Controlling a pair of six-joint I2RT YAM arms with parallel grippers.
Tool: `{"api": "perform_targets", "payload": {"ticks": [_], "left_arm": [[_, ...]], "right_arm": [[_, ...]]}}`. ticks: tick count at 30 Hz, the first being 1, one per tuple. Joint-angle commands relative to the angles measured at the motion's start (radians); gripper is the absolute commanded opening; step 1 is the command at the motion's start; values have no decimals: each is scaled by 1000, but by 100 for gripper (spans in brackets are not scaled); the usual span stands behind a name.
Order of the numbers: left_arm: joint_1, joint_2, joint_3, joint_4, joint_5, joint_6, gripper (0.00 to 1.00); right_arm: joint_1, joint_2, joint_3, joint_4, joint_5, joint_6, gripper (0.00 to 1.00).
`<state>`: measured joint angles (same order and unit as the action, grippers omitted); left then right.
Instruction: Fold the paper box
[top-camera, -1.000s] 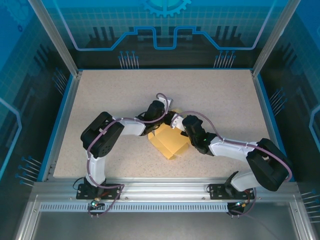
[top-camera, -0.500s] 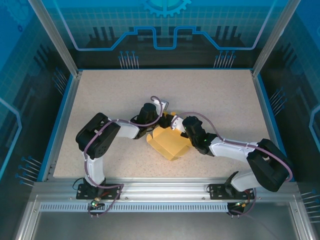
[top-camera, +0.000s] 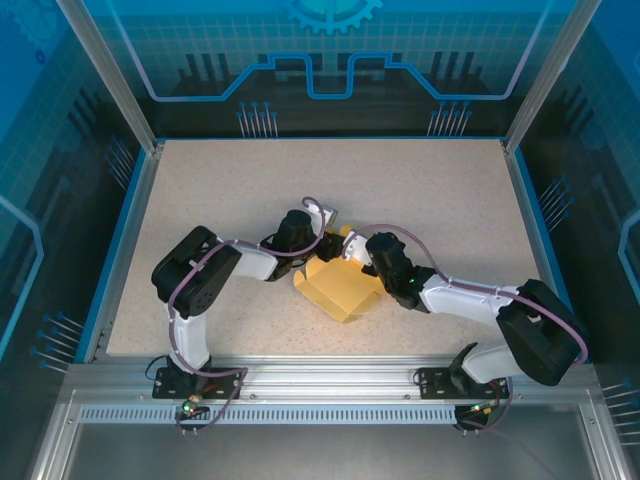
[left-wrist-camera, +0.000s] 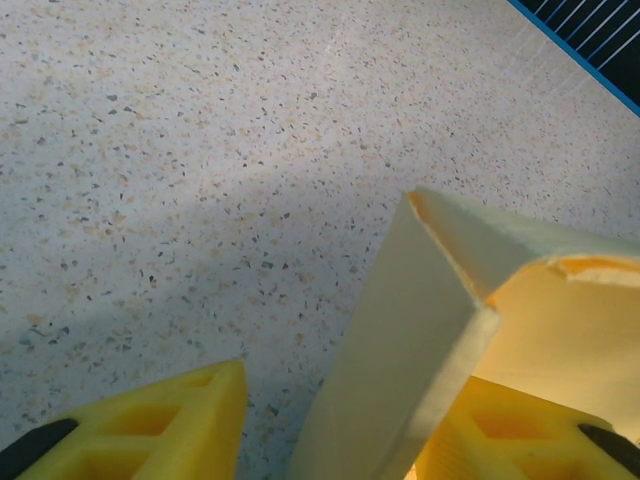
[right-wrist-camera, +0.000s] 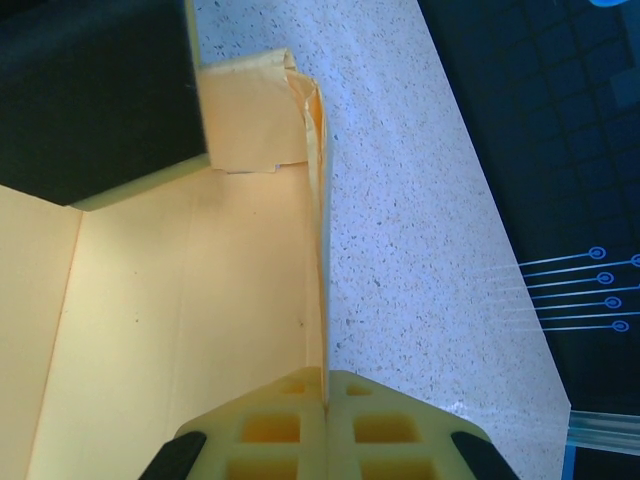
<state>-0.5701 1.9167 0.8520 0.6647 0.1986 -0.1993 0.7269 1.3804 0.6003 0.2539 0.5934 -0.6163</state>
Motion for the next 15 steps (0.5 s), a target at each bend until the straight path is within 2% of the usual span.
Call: {"api": "perform_targets", "payload": {"ticks": [1, 4, 15], "left_arm": [[5, -1, -22, 40, 37, 36, 47], [6, 8, -22, 41, 37, 41, 46], [4, 10, -11, 44, 40, 46, 30]], "right_arm": [[-11, -22, -11, -22, -10, 15, 0], [-12, -28, -14, -24, -9, 15, 0], [-14, -42, -16, -25, -15, 20, 1]]}}
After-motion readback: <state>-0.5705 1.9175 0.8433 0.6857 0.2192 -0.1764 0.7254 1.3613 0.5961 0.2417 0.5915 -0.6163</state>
